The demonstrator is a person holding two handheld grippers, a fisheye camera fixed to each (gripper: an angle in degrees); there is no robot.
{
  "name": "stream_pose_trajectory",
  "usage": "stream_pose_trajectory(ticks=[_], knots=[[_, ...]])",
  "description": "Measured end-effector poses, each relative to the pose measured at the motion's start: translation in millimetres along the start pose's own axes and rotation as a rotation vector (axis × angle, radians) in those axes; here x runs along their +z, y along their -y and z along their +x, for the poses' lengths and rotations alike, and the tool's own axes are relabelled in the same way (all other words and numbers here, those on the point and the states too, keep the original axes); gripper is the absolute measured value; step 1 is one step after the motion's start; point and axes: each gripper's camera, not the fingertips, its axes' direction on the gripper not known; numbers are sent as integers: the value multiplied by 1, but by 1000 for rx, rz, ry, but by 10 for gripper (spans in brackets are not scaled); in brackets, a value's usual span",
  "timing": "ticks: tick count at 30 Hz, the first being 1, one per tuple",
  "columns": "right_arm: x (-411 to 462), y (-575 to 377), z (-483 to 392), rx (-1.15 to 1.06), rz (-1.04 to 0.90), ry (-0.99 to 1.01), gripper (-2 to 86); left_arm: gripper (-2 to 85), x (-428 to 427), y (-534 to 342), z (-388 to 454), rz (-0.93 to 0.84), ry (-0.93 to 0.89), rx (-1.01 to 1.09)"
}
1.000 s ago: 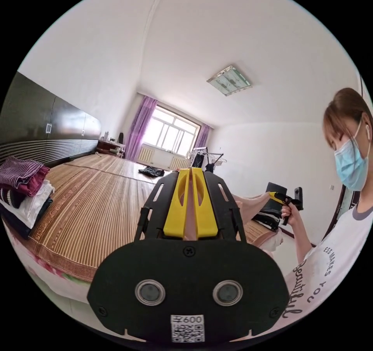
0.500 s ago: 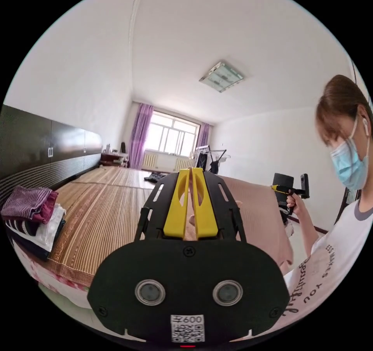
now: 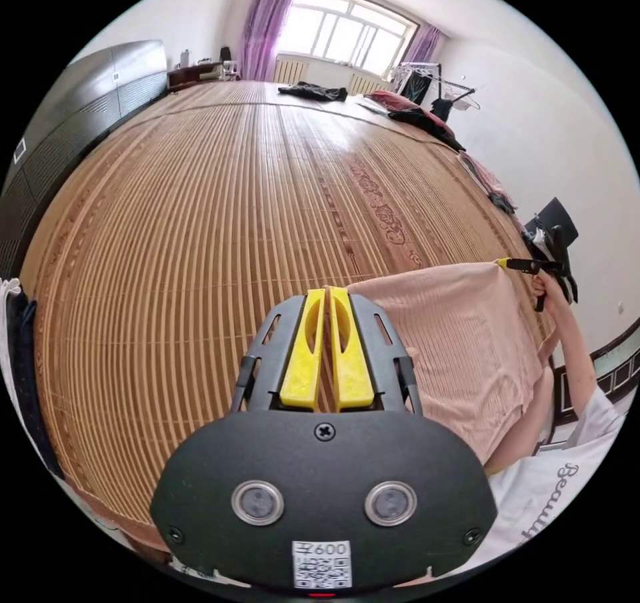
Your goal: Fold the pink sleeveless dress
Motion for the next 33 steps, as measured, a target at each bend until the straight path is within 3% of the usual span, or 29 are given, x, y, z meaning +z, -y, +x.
stream_pose_trajectory(ticks=[8,12,14,18,23,26,29,33], knots=[[1,18,54,119,30,156,-7,24,34,36,-59,19,-184,-189],[-10,5,95,247,96,303,4,22,46,32,-107,73,-380,-409],[-25,-8,109,297,183,323,10,20,31,27,-115,145,-286,-447],[-50,-23,110,233,268,353,-2,14,2,34,-99,197,-240,-297],[-18,-1,54,2,41,376,-8,5,15,52,-36,61,-211,4],[15,7,26,-73,-129,164,-8,4,42,55,-16,-1,-184,1],[8,2,37,-15,-72,114,-8,3,62,50,-10,-32,-107,-23],[-26,-27,71,201,155,56,-8,3,65,47,15,-34,-31,20]])
